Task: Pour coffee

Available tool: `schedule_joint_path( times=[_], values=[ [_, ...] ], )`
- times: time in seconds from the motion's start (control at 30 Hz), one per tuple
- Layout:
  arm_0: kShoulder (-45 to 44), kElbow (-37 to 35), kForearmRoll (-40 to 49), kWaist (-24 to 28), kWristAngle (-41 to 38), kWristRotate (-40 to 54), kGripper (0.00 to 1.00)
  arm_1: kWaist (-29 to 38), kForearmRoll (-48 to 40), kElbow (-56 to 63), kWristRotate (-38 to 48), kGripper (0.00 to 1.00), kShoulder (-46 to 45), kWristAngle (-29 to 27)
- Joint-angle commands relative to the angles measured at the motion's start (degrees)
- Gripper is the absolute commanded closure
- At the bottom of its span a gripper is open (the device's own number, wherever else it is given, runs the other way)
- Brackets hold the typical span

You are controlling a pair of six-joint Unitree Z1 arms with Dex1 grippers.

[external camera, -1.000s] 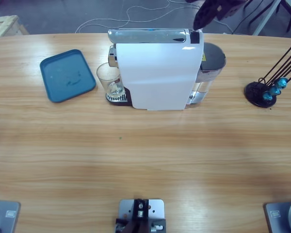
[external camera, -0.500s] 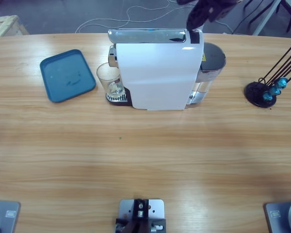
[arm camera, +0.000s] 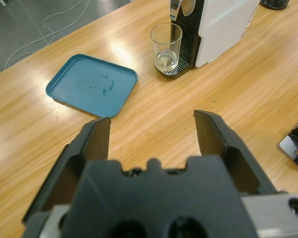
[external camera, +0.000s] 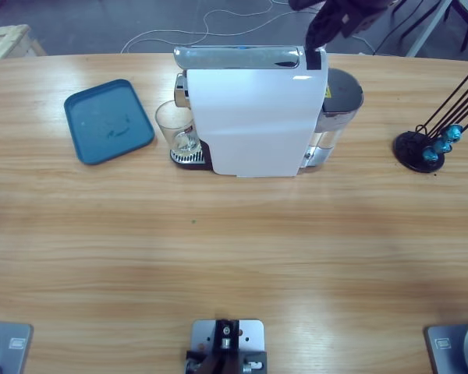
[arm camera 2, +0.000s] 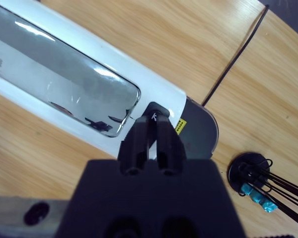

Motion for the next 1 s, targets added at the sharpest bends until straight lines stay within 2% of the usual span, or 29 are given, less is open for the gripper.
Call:
schedule_joint_path(
  times=[0.03, 0.6, 1.0],
  values=[
    [1.2, 2.0, -0.5, -0.4, 0.5, -0.4, 0.289, -0.2, 1.0, 1.7, 0.1, 1.000, 1.3, -0.8],
    [1.3, 2.0, -0.4, -0.4, 0.4, -0.4, 0.289, -0.2, -2.4, 8.5, 0.6, 1.000, 1.1, 0.3],
    [1.8, 2.0, -0.6, -0.4, 0.2, -0.4, 0.289, -0.9, 5.3, -7.0, -2.1, 1.000, 2.6, -2.6]
  ],
)
